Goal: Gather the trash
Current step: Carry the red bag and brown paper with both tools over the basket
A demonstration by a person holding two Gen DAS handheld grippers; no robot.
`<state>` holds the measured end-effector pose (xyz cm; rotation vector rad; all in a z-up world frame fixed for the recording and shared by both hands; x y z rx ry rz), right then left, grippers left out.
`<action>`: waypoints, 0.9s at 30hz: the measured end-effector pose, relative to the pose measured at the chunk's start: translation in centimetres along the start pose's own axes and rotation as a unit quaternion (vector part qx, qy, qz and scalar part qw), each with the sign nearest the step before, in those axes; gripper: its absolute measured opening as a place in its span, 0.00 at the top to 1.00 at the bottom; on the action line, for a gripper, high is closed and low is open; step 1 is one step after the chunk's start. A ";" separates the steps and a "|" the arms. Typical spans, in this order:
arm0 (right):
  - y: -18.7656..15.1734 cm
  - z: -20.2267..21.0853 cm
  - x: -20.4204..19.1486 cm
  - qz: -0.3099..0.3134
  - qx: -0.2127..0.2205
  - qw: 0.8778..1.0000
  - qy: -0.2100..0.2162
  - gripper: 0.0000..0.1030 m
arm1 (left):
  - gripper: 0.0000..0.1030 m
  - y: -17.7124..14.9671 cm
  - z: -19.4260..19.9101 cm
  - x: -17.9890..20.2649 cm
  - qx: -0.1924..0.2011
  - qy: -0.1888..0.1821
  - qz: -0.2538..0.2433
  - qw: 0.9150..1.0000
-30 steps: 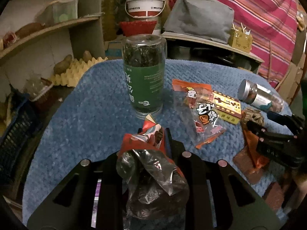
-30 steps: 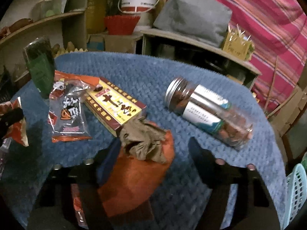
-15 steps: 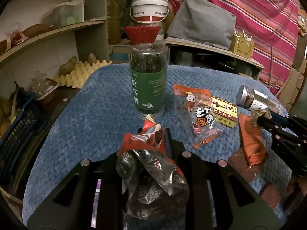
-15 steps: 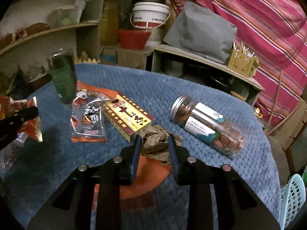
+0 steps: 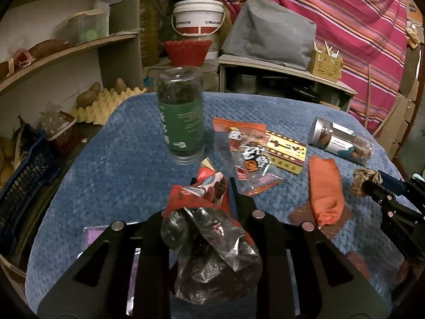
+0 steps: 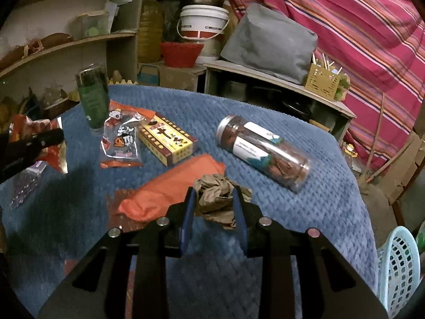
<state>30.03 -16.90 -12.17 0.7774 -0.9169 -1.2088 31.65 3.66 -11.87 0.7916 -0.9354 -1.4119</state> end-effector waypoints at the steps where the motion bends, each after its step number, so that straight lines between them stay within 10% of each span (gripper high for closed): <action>1: -0.1 0.2 0.1 0.001 0.001 1.000 -0.001 0.72 | 0.80 0.0 0.1 0.3 0.000 -0.001 0.000 1.000; 14: -0.9 4.4 6.7 -0.005 0.018 0.999 -0.030 0.72 | 0.80 0.7 1.1 6.3 0.010 -0.031 -0.025 0.999; 27: -3.4 9.9 19.8 -0.061 0.034 0.993 -0.100 0.72 | 0.80 2.9 2.8 20.2 0.029 -0.111 -0.058 0.992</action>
Point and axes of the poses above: each gripper's, at about its wrist camera, not at the fingertips, and z roughly against the way its jaws point, x to its right, y to its top, the point moved 10 cm from there along -z, roughly the way its jaws point, and after that the axes turned 11 degrees about x, right-handed, at the moved point
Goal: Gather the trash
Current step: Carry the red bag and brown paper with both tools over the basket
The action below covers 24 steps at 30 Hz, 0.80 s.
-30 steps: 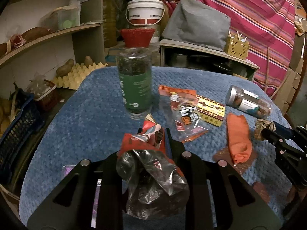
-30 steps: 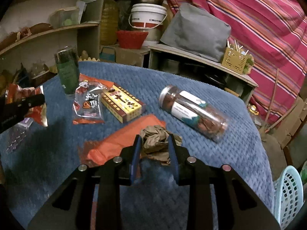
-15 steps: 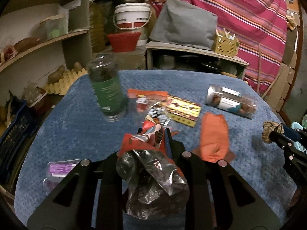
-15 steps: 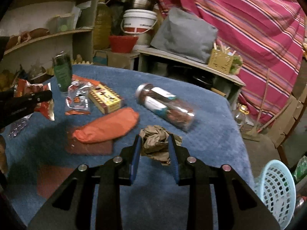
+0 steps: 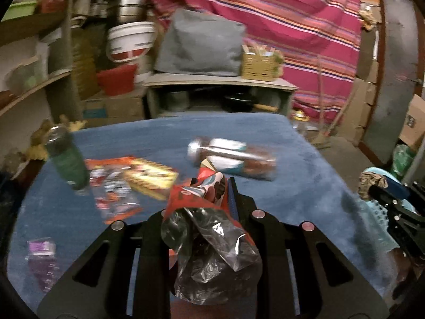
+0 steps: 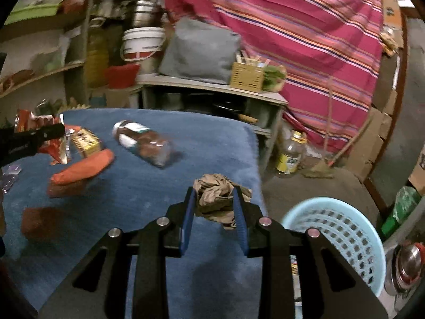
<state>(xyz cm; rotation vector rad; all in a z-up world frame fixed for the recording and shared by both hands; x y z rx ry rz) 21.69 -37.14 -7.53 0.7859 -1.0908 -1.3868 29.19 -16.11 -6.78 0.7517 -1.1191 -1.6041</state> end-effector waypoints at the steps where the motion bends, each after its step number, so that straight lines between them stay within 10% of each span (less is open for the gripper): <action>1: -0.2 0.2 1.0 -0.002 0.000 1.000 -0.006 0.72 | 0.80 0.1 -0.2 1.5 0.001 -0.006 -0.007 1.000; 24: -6.7 2.4 21.1 -0.111 -0.020 0.986 -0.125 0.72 | 0.79 -2.9 -3.6 28.7 -0.036 -0.169 -0.085 0.981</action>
Point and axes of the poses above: each gripper's, at about its wrist camera, not at the fingertips, and z roughly against the way its jaws point, x to its right, y to its top, the point moved 10 cm from there along -z, roughly the way its jaws point, and after that the axes turned 11 degrees about x, right-handed, at the moved point
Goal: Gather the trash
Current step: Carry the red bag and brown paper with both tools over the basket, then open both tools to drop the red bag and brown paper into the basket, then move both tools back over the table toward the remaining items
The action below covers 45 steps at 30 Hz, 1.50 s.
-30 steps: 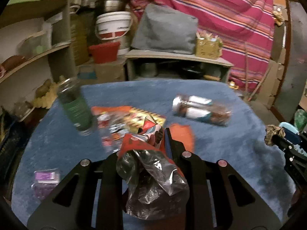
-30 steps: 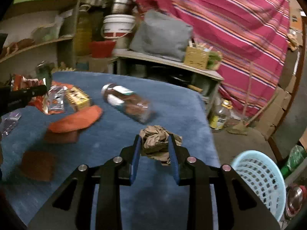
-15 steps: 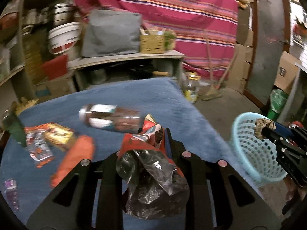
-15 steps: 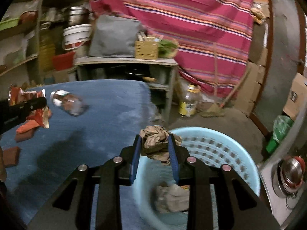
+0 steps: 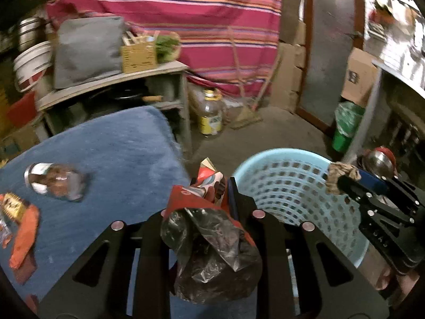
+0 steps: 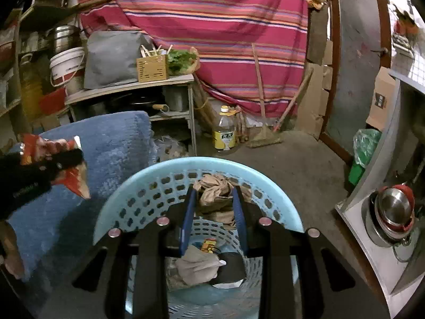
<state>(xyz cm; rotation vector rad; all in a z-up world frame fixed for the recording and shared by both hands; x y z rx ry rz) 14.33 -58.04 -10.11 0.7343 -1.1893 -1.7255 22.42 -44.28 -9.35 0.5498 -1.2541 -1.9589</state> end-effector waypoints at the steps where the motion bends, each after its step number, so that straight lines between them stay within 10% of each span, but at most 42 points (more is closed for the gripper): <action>1: -0.2 -0.1 0.4 -0.003 -0.002 1.000 -0.001 0.72 | 0.79 -0.1 -0.4 0.7 -0.003 -0.006 -0.002 1.000; 6: -1.2 -0.6 1.9 -0.019 -0.011 1.000 -0.006 0.72 | 0.72 -0.7 -1.8 2.9 -0.018 -0.020 -0.018 0.999; 12: -1.6 -0.7 2.5 -0.031 -0.015 0.999 -0.006 0.72 | 0.36 -0.8 -1.8 2.8 -0.017 -0.024 -0.005 1.000; 21: -2.0 -1.7 0.5 -0.025 -0.028 0.999 0.009 0.72 | 0.12 0.5 1.8 -2.8 0.021 0.032 0.024 0.999; 27: -2.6 -2.5 -1.7 -0.021 -0.045 0.999 0.013 0.68 | 0.08 0.0 5.1 -7.5 0.034 0.078 0.028 0.996; 31: -3.4 -2.8 -2.2 -0.028 -0.060 0.998 0.000 0.31 | 0.07 -0.6 7.4 -10.8 0.037 0.099 0.036 0.994; 45: 1.2 0.1 -11.3 0.003 0.011 1.000 0.022 0.15 | 0.05 -3.3 14.9 -25.8 0.048 0.208 0.066 0.975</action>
Point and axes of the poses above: each gripper's, at about its wrist camera, not at the fingertips, and z roughly against the way its jaws point, x to its right, y to its top, the point moved 10 cm from there along -z, roughly the way its jaws point, and after that the axes turned 11 degrees about x, right-handed, at the moved point
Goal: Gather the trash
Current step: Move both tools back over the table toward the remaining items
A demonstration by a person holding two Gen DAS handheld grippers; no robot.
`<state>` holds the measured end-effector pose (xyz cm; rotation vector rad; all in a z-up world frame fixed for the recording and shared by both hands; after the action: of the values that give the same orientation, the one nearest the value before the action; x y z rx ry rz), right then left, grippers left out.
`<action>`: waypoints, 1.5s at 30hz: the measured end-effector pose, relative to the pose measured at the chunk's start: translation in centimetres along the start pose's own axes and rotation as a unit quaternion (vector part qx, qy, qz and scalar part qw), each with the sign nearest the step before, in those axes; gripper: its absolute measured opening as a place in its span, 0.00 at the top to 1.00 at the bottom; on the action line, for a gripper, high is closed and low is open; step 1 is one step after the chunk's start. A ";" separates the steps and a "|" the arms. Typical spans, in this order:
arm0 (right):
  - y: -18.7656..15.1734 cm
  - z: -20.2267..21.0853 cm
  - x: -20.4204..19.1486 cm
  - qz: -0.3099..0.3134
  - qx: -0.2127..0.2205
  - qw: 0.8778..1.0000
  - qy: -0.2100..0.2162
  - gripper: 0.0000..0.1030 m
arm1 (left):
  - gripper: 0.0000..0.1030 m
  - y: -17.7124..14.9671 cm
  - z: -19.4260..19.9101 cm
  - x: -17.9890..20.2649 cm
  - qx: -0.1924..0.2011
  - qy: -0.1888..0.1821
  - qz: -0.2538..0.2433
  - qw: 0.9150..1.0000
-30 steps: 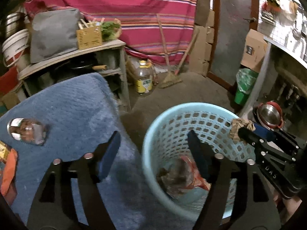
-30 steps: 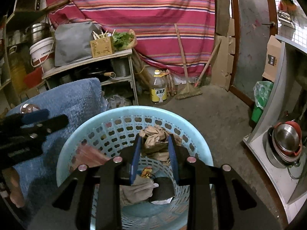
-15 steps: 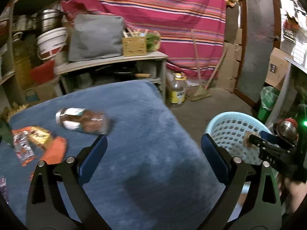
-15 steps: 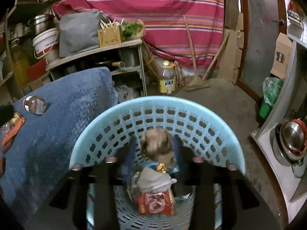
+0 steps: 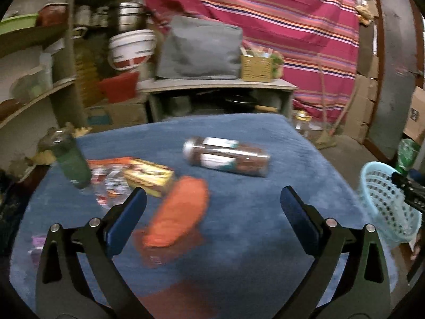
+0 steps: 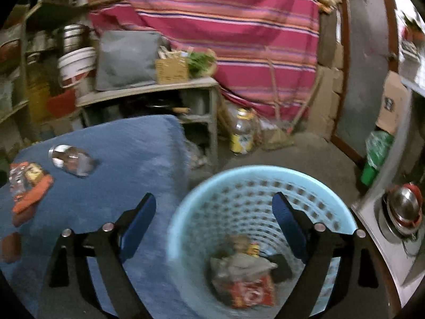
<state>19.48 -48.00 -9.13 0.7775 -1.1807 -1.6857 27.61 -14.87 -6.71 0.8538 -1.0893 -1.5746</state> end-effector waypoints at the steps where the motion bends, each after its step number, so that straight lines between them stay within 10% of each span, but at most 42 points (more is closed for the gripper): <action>1: 0.2 0.1 -1.3 0.004 0.003 1.000 0.009 0.15 | 0.05 0.0 0.0 -1.0 0.002 0.006 0.001 1.000; 18: -0.8 0.0 -18.3 0.064 -0.016 0.993 0.100 0.15 | 0.05 -3.4 -0.3 -13.6 -0.020 0.062 0.045 0.997; 45: -5.6 4.7 -26.2 0.103 -0.041 0.986 0.126 0.06 | 0.05 -9.6 3.9 -22.0 -0.058 0.072 0.093 0.991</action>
<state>23.85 -21.44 -12.90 0.7650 -0.9751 -1.4114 26.44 8.23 -14.11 0.7527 -0.9368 -1.3844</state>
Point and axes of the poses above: each gripper's, at about its wrist camera, not at the fingertips, and z roughly against the way its jaws point, x to its right, y to its top, the point moved 10 cm from there along -z, roughly the way its jaws point, and after that the axes turned 11 degrees about x, right-handed, at the moved point
